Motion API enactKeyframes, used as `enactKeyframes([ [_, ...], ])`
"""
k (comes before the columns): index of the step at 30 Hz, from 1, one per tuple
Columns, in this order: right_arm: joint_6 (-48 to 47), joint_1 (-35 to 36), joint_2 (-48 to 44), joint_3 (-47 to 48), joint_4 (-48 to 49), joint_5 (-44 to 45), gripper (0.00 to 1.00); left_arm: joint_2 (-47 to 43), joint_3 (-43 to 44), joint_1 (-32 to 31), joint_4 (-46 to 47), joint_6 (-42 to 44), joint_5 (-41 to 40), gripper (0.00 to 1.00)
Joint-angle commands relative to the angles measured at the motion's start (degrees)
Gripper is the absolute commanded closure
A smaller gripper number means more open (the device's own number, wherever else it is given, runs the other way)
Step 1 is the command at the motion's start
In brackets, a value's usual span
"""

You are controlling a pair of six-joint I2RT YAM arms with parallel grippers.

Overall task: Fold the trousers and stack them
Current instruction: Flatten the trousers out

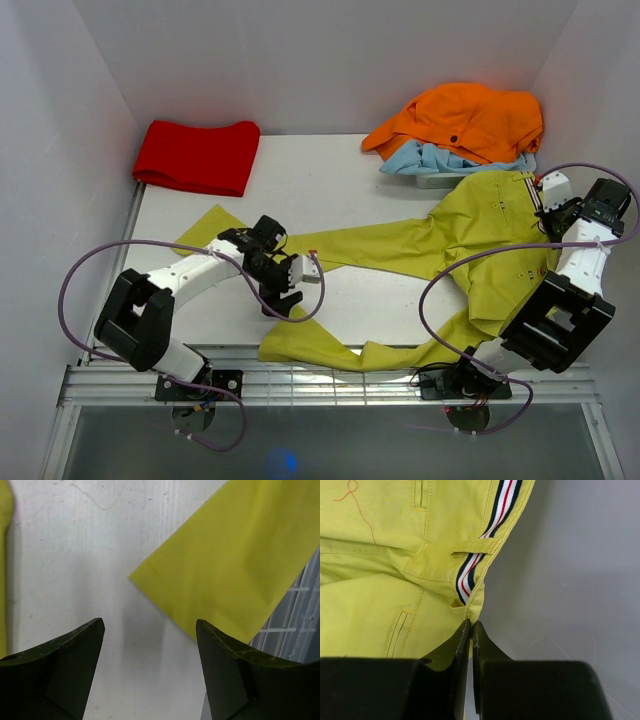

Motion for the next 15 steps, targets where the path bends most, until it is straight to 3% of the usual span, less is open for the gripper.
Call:
enactKeyframes([
  [1,-1.6,-0.3,-1.9,3.0,0.0,0.4,0.92,-1.8,-4.1,-4.7,7.0,0.1,-2.5,0.14],
  [10,-1.8,-0.3,-1.8,2.8,-1.5,1.0,0.92,0.7,-11.9,-13.8,23.0,3.6,-11.5,0.13],
  [13,-2.4,-0.3,-1.4,2.6,-1.1,1.7,0.92,3.3,-13.4,-15.2,23.1,4.7,-13.3,0.22],
  [15,-2.8,-0.3,-1.2,2.6,-1.1,2.1,0.92,5.2,-14.0,-15.3,22.0,4.3,-14.5,0.42],
])
